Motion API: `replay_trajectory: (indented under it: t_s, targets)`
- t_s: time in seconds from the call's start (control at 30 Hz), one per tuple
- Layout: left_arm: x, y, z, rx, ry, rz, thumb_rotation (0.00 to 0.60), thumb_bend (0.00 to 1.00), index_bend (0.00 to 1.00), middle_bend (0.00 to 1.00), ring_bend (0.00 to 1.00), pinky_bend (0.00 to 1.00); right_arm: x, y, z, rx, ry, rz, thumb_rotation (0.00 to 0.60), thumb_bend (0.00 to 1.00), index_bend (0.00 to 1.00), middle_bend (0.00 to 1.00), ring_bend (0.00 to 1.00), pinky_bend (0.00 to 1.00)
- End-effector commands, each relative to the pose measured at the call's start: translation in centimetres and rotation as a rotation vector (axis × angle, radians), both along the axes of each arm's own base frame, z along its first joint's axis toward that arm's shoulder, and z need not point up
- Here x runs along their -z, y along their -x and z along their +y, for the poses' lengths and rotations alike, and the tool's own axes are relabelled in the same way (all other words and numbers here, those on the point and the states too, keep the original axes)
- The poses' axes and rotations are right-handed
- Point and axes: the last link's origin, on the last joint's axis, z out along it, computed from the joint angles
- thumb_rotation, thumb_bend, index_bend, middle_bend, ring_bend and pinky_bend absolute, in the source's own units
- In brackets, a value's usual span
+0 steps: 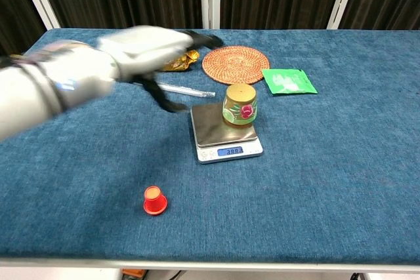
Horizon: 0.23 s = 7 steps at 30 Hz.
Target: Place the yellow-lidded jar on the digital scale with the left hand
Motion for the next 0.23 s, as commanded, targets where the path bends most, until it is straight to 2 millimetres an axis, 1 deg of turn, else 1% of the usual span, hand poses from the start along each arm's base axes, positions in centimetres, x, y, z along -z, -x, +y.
replay_trajectory:
  t_s: [0.03, 0.07, 0.13, 0.17, 0.23]
  targets:
    - [-5.6, 6.5, -2.9, -0.149, -0.141, 0.056, 0.600, 0.20, 0.02, 0.05, 0.00, 0.10, 0.2, -0.2, -0.2, -0.008, -0.005, 0.002, 0.600, 0.13, 0.00, 0.00, 0.00, 0.00]
    - [-6.7, 8.3, -3.9, -0.187, -0.167, 0.065, 0.600, 0.19, 0.02, 0.05, 0.00, 0.10, 0.3, -0.3, -0.3, -0.012, -0.008, 0.001, 0.600, 0.13, 0.00, 0.00, 0.00, 0.00]
    - [-8.2, 11.0, -5.4, -0.242, -0.204, 0.076, 0.600, 0.19, 0.02, 0.05, 0.00, 0.10, 0.5, -0.5, -0.5, -0.020, -0.010, -0.001, 0.600, 0.13, 0.00, 0.00, 0.00, 0.00]
    - [-9.1, 12.7, -6.4, -0.278, -0.228, 0.078, 0.600, 0.18, 0.02, 0.05, 0.00, 0.10, 0.6, -0.6, -0.7, -0.028, -0.011, -0.002, 0.600, 0.13, 0.00, 0.00, 0.00, 0.00]
    - [-10.4, 15.3, -7.9, -0.321, -0.271, 0.087, 0.600, 0.17, 0.02, 0.06, 0.00, 0.10, 0.9, -0.8, -0.9, -0.038, -0.014, 0.001, 0.600, 0.13, 0.00, 0.00, 0.00, 0.00]
